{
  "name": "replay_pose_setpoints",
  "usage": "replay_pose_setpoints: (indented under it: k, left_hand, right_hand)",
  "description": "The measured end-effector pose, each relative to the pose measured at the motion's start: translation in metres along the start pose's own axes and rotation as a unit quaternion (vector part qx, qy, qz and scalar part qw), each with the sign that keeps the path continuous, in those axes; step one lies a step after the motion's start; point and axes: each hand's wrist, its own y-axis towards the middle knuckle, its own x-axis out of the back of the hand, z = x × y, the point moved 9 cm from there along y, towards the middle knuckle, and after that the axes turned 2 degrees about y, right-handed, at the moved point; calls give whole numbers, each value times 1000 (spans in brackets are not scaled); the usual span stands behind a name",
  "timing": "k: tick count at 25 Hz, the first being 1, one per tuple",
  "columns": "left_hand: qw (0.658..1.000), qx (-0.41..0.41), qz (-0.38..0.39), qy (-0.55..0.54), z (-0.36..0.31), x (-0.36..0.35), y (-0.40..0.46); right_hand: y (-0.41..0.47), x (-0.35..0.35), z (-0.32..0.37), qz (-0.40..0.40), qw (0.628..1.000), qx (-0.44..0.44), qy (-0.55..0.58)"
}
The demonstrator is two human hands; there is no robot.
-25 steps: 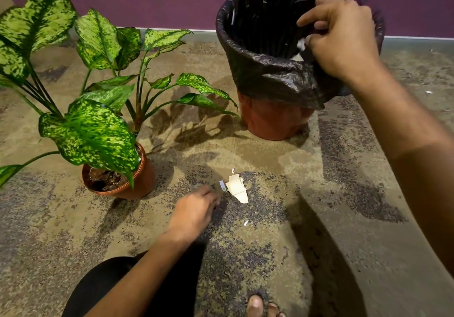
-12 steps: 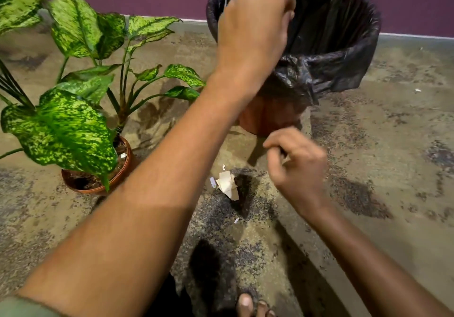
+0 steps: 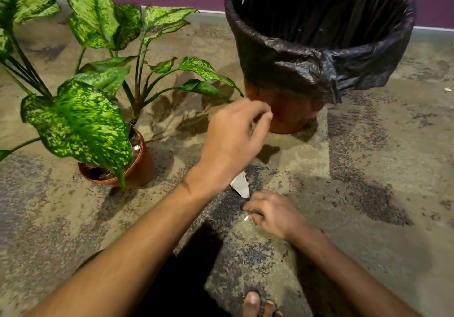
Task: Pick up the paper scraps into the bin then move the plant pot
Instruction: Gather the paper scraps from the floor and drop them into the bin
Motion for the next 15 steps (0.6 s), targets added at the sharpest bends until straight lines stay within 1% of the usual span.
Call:
replay_pose_setpoints:
  k: [2,4,6,7,9,10,13,14,15]
  left_hand:
    - [994,52,98,26,40,-26,-39]
    - [971,147,183,55,88,-51,-77]
    - [940,234,228,94,127,-64,-111]
    - [933,249,239,103,138,-68,-123]
    - [931,242,259,83,146,-77,-137]
    - [932,233,268,75,146,-81,-141]
    - [935,212,267,99,147,-86,-139]
    - [935,206,266,110,147,-88,-139]
    - [936,196,266,122,144,-90,-138]
  right_hand:
    - [3,-5,2,3,1000,25,-15]
    - [2,-6,3,5,999,36,-16]
    - [-1,-9,6,15,998,50,-30]
    - [-3,-11,8,19,998,59,-34]
    - [-3,-9,10,14,997,59,-39]
    - [0,-5,8,2,998,44,-46]
    - [15,22,-5,-84,995,-11,-44]
    - [22,30,-8,-101,994,-20,-31]
    - [31,34,-11,-93,995,-28,-21]
